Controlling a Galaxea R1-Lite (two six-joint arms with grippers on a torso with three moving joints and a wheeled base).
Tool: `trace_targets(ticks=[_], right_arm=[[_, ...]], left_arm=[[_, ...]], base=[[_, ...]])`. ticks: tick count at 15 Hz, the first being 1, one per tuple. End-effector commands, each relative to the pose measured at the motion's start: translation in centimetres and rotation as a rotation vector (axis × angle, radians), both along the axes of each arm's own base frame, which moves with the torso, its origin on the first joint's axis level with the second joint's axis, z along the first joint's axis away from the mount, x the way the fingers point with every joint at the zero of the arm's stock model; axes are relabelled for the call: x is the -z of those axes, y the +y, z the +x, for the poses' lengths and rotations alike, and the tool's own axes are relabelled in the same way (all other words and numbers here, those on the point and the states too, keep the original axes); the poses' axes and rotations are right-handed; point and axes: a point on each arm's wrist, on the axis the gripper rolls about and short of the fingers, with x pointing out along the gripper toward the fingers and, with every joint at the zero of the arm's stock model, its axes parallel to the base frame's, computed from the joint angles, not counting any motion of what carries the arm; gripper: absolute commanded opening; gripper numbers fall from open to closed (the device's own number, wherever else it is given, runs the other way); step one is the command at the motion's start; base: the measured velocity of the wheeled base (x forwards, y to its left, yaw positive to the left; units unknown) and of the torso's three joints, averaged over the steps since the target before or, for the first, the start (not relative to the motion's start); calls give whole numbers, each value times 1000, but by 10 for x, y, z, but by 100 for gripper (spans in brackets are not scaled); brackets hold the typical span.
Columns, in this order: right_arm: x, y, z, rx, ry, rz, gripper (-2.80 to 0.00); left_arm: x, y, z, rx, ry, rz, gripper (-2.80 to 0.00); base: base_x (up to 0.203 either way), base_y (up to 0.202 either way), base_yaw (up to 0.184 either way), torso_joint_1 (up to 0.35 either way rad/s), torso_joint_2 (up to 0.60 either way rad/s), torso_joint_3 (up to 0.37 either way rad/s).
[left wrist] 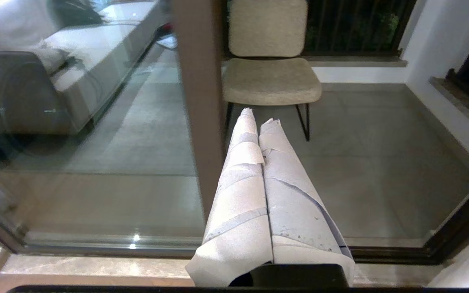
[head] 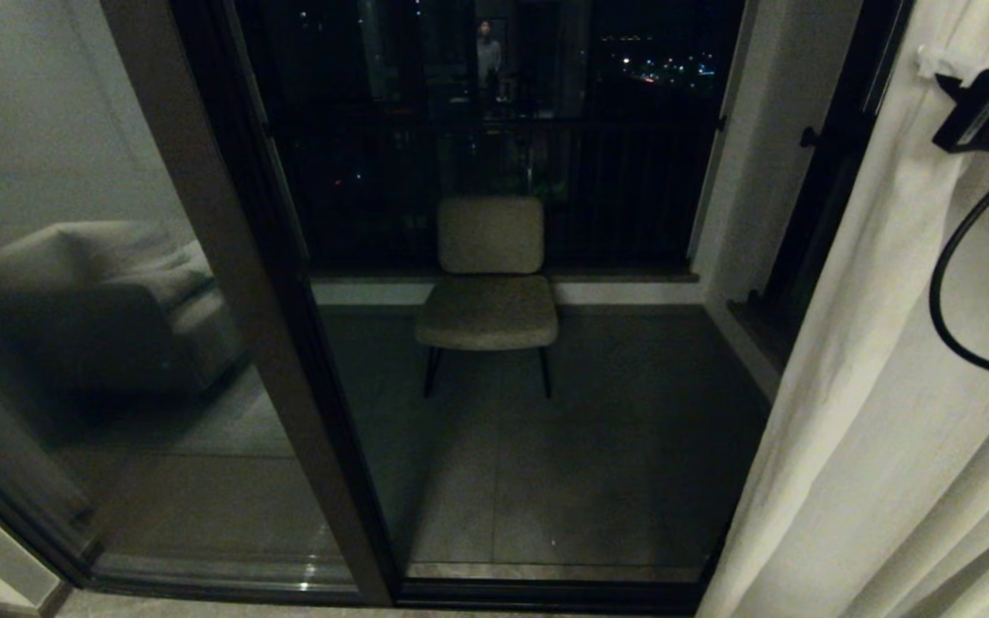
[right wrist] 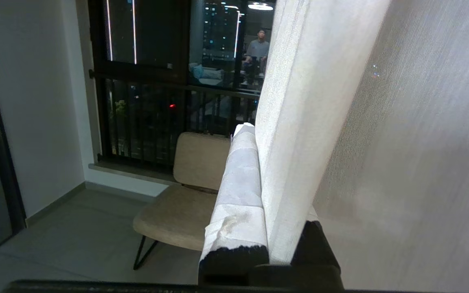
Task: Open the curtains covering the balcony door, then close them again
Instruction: Close the inner curtains on both sides
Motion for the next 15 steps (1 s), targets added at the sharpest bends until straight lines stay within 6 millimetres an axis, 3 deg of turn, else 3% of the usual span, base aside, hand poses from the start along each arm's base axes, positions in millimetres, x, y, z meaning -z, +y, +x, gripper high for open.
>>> trace_targets(ticks=[1, 15], right_arm=[[2, 1, 3, -3, 1, -1, -280], [1, 1, 10, -5, -12, 1, -280]], left_arm=[[0, 0, 0, 0, -1, 0, -280], [0, 0, 0, 0, 1, 1, -280]], base=[[0, 191, 0, 0, 0, 2], [0, 188, -1, 2, 3, 1]])
